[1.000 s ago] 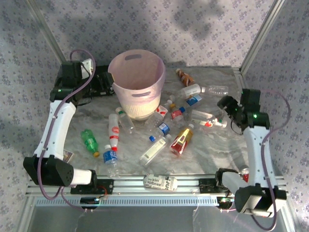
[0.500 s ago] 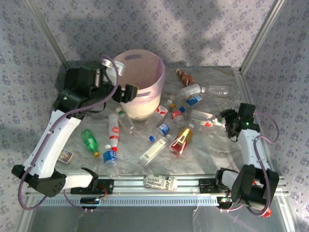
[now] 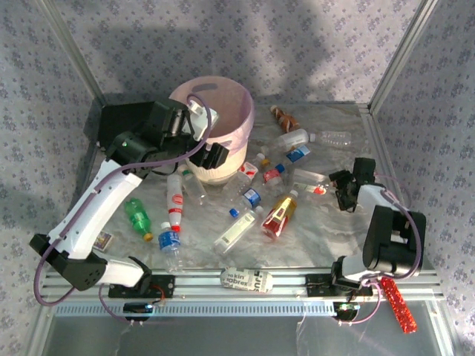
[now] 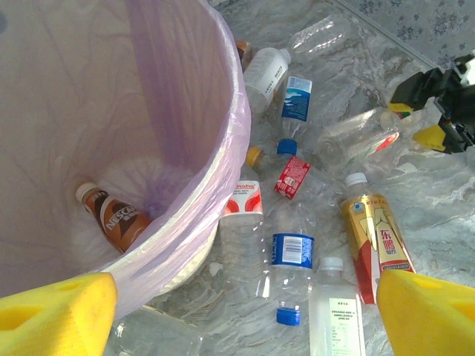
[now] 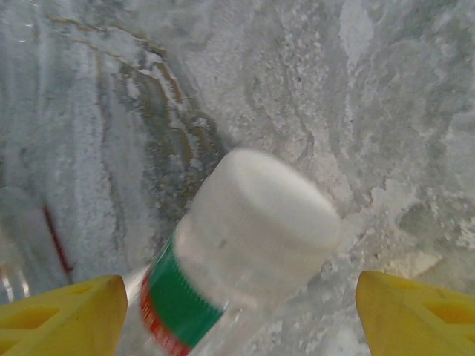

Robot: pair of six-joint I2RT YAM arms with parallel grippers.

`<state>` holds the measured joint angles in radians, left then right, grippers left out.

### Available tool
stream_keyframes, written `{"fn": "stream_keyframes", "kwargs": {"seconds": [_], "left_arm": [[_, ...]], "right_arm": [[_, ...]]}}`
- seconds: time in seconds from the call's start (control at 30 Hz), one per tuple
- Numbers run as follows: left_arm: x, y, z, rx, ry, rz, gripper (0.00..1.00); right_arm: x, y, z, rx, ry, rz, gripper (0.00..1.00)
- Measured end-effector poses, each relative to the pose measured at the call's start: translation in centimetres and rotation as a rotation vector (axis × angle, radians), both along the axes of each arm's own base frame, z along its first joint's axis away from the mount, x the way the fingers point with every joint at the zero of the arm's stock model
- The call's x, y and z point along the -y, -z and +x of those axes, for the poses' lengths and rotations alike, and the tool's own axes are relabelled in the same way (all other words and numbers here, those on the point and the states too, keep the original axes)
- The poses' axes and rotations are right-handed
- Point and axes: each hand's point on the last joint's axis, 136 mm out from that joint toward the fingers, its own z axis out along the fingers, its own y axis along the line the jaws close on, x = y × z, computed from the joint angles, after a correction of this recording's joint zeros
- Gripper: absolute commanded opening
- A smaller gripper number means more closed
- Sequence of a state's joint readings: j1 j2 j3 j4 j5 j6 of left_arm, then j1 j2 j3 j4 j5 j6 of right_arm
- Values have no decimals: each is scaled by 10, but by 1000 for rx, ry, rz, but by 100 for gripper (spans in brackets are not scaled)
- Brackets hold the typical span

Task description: Put the plastic bottles in the bin

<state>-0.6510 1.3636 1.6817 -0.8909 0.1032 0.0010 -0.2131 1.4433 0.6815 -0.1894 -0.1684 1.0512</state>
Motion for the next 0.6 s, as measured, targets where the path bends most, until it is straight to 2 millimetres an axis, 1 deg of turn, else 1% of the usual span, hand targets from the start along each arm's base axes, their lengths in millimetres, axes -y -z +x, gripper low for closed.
{"fn": "stream_keyframes", "kwargs": {"seconds": [0.1,0.23,0.37,0.6], "left_arm": [[0,0,0,1,-2,1,90],[-1,0,1,3,-7,3,90],[0,0,1,4,-6,2,90],[12,11,6,-16,11,16,90]], "right_arm": [[1,3,3,-12,7,0,73],[2,6,4,-20,11,-4,67],[6,4,9,-4,15,-9,58],[20,-3,15,27,39,-19,49]]}}
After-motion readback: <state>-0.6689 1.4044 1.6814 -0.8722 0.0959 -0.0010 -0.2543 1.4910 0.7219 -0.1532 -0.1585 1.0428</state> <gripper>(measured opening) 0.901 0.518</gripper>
